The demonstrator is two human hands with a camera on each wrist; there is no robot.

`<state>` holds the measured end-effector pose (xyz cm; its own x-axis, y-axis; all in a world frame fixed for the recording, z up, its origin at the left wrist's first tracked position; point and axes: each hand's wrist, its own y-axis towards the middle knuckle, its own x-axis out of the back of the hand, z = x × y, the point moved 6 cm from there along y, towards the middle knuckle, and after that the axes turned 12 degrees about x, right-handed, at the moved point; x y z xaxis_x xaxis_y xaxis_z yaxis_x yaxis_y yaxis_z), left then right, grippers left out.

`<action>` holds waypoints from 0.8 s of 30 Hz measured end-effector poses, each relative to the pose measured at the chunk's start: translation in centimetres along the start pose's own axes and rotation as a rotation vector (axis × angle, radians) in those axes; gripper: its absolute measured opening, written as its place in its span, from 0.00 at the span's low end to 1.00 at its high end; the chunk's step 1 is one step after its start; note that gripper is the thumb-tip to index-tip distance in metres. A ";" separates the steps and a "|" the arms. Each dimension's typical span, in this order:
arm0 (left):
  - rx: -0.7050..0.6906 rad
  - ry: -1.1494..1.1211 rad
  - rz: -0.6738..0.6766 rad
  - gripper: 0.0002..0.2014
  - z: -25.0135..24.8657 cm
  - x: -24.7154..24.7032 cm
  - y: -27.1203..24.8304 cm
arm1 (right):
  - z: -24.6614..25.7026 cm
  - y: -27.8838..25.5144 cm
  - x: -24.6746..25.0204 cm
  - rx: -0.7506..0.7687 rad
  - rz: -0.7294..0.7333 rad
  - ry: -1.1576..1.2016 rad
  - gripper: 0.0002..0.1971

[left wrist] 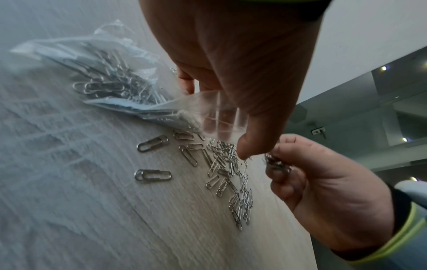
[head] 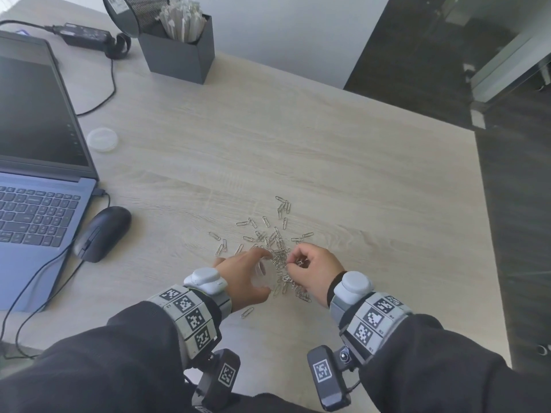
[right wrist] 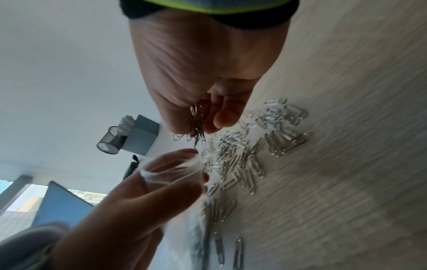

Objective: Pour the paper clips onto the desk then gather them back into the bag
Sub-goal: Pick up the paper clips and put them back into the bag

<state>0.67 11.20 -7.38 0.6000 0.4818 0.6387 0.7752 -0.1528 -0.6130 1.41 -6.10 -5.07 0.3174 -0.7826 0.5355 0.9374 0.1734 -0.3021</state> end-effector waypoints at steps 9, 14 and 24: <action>-0.016 -0.024 -0.003 0.24 -0.5 0.3 -0.5 | 3.4 0.3 -2.8 0.089 0.057 0.070 0.03; -0.004 -0.078 -0.018 0.21 -0.3 0.8 -0.5 | 4.3 0.1 -3.3 0.155 0.151 0.032 0.04; 0.002 -0.065 0.004 0.28 -0.1 0.8 -0.6 | 4.5 -0.8 -2.1 0.203 0.258 -0.036 0.10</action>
<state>0.73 11.60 -6.44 0.5891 0.5360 0.6047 0.7723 -0.1534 -0.6165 0.63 -1.92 -2.45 0.5499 -0.6764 0.4900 0.8335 0.4817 -0.2705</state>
